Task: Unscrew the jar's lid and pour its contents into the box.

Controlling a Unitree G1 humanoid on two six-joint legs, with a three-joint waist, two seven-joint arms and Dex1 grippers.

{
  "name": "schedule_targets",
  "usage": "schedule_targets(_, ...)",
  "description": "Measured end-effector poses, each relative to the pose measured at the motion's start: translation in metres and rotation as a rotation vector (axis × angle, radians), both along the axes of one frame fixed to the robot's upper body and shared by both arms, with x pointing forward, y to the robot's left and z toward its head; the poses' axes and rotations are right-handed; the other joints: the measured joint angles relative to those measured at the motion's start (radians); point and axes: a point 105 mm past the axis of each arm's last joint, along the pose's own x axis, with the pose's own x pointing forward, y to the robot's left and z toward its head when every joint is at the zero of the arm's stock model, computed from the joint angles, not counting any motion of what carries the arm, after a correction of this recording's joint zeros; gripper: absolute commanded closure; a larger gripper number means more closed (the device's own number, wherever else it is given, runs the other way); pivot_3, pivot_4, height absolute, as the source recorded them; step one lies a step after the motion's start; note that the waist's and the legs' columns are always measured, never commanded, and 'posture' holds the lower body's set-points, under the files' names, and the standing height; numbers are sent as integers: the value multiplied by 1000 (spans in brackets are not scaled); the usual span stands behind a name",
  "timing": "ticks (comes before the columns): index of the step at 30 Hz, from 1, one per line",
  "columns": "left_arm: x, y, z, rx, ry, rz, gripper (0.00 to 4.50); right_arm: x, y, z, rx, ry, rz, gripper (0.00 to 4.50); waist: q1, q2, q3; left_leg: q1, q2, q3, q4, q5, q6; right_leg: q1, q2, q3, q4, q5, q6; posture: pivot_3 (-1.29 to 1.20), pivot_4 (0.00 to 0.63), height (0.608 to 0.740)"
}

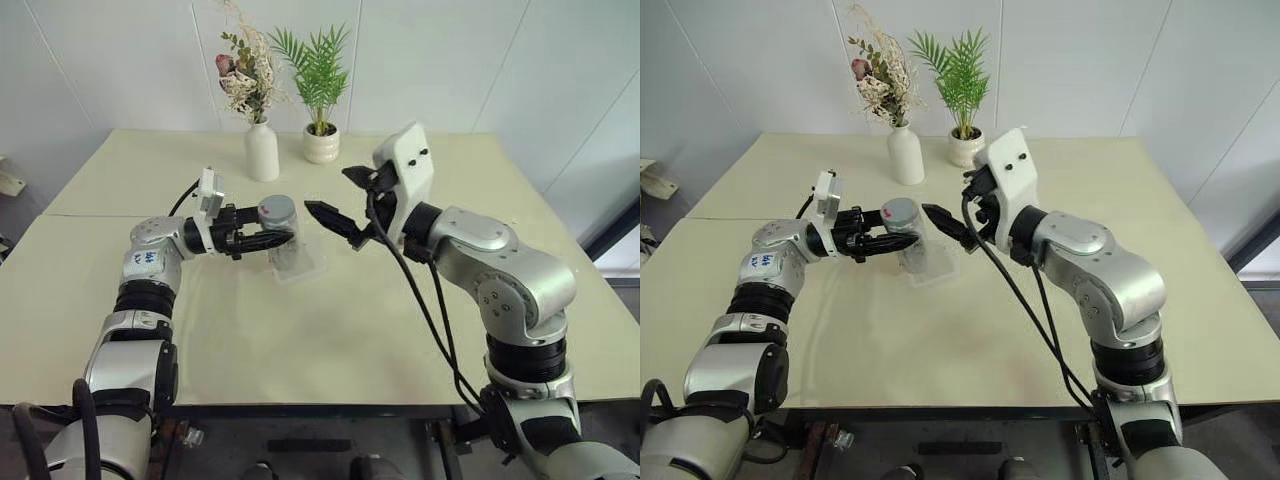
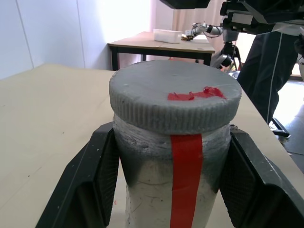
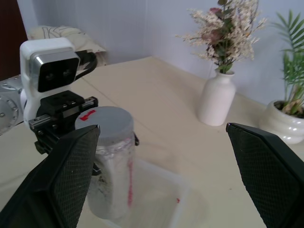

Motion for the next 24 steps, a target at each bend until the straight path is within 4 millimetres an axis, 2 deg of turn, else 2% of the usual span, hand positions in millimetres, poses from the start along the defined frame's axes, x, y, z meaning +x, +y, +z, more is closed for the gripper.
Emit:
schedule_targets(6, -5, -10, 3, 18, -18, -51, 1984, -5, 17, -1, 8, 10, 53, 0, 0, 0, 0, 0, 0, 0, 0, 0, 0, 0, 0, 0, 0, 0, 0, 0, 150, 740)
schedule_targets(13, -6, -20, 5, 24, -21, -73, 1984, -1, 30, -4, -12, 25, 83, 0, -2, 0, 0, 0, 0, 0, 0, 0, 0, -1, 0, 0, 2, 0, 0, 0, 150, 740)
schedule_targets(20, -6, -26, 9, 10, -23, -60, 1984, 2, 41, -11, -27, 31, 90, 0, -1, 0, 0, 0, 0, 0, 0, 0, 0, -1, 0, 1, 2, 0, 0, 0, 150, 740)
schedule_targets(24, -6, -27, 9, 8, -20, -52, 1984, 7, 41, -13, -35, 20, 59, 0, -1, 0, 0, 0, 0, 0, 0, 0, 0, -1, 0, 1, 2, 0, 0, 0, 150, 740)
